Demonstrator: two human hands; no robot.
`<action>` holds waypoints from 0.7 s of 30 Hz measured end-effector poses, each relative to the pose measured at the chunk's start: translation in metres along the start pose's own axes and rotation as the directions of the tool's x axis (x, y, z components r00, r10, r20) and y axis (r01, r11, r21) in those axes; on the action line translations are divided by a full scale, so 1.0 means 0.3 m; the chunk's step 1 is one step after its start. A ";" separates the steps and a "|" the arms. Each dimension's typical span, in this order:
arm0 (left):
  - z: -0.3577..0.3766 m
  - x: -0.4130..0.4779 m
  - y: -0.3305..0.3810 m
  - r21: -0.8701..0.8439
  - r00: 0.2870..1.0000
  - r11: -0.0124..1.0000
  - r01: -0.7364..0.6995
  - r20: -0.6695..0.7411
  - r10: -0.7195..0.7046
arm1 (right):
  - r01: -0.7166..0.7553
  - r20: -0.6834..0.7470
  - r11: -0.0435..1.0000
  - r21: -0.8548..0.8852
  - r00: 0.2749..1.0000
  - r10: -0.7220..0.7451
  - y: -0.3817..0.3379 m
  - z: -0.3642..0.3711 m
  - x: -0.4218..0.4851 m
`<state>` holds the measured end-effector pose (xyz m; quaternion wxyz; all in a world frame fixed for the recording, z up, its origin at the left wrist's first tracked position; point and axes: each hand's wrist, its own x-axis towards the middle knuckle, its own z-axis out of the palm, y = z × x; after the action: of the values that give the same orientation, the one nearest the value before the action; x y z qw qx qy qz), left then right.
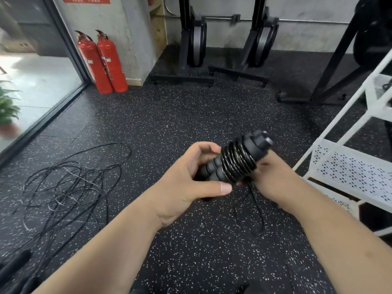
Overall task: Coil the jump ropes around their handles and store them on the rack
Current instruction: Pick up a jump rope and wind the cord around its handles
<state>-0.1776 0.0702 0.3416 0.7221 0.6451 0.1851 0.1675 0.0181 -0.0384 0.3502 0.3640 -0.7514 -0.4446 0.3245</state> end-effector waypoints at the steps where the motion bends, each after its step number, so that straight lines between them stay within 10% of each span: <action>1: 0.002 0.005 -0.007 -0.020 0.999 1.000 -0.008 -0.039 0.007 | 0.005 -0.024 1.000 -0.002 1.000 -0.005 0.002 0.014 -0.001; 15: -0.034 0.038 -0.068 0.314 0.843 0.916 0.249 -0.536 -0.045 | 0.126 0.158 0.851 -0.510 0.986 -0.052 -0.010 0.071 -0.014; 21: -0.075 0.025 -0.047 0.560 0.873 0.762 0.326 -0.487 -0.016 | 0.182 0.090 0.791 -0.584 0.983 -0.160 -0.033 0.030 -0.030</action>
<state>-0.1819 0.0918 0.3248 0.4150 0.7697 0.4530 0.1735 0.0030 -0.0410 0.3552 0.1324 -0.7779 -0.5958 0.1495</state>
